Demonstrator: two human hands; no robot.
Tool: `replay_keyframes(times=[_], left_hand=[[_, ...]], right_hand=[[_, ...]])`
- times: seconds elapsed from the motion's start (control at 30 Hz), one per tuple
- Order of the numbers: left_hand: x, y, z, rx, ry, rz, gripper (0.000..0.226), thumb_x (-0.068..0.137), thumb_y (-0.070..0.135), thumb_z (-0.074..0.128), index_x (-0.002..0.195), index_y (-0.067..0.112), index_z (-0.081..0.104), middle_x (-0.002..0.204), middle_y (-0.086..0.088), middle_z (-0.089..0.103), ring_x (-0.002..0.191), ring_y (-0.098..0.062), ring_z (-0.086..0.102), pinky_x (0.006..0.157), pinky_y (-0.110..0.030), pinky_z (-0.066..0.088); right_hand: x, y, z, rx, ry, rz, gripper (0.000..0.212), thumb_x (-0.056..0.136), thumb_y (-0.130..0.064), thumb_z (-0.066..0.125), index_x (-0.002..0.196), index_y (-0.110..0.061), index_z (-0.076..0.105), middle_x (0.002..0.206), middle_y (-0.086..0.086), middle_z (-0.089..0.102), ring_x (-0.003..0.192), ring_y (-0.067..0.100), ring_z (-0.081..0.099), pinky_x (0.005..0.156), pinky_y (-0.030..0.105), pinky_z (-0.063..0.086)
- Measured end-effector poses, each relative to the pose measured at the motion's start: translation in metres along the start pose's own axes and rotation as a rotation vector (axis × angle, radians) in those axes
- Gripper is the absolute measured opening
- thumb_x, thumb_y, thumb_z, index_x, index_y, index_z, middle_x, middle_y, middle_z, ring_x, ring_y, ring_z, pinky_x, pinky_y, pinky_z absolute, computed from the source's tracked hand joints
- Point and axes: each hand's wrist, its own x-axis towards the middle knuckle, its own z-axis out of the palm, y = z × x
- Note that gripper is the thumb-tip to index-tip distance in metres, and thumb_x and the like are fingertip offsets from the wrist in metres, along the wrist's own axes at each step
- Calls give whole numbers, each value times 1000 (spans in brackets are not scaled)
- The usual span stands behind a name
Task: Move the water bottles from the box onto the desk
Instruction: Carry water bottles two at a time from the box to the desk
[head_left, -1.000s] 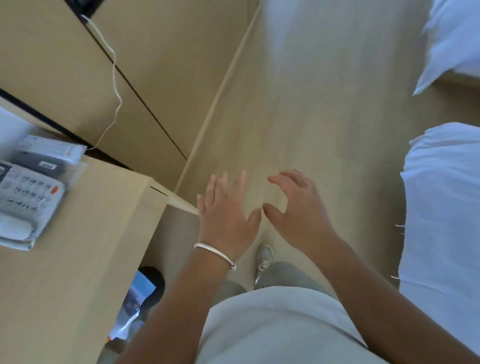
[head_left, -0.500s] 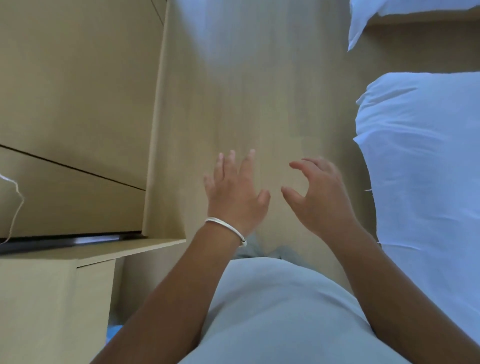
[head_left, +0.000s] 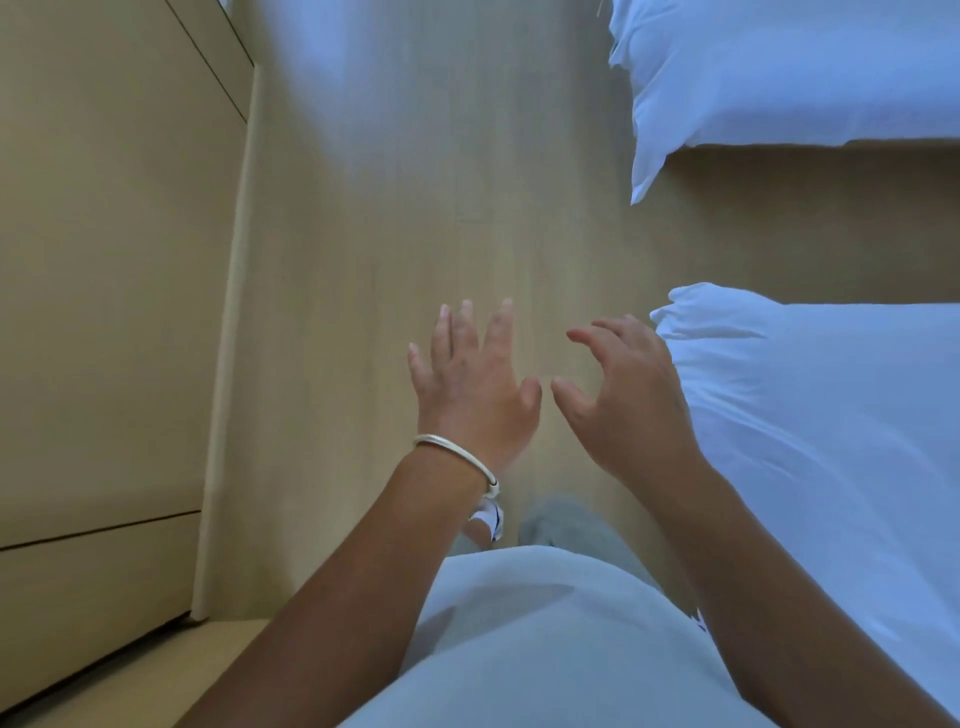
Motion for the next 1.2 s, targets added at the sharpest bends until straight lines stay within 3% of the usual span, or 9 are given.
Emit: replay_keyframes(times=[0.37, 0.83, 1.2], left_hand=[[162, 36, -62, 14, -14, -61, 78, 93, 42, 53, 156, 33, 7, 165, -5, 2, 152, -22, -8, 120, -53, 0], [432, 143, -150, 82, 26, -51, 78, 93, 47, 53, 156, 34, 8, 165, -5, 3, 152, -22, -5, 120, -53, 2], [628, 161, -220, 51, -5, -36, 78, 94, 45, 53, 156, 34, 6, 165, -4, -1, 152, -21, -8, 121, -52, 0]], right_hand=[[187, 6, -17, 55, -37, -29, 46, 81, -27, 72, 124, -12, 65, 130, 10, 59, 134, 33, 43, 112, 48, 34], [482, 25, -84, 41, -55, -66, 50, 84, -33, 69, 131, -16, 60, 137, 7, 54, 141, 30, 35, 116, 50, 28], [682, 2, -88, 20, -38, -54, 49, 84, -33, 70, 130, -18, 61, 136, 4, 55, 139, 27, 37, 113, 49, 32]])
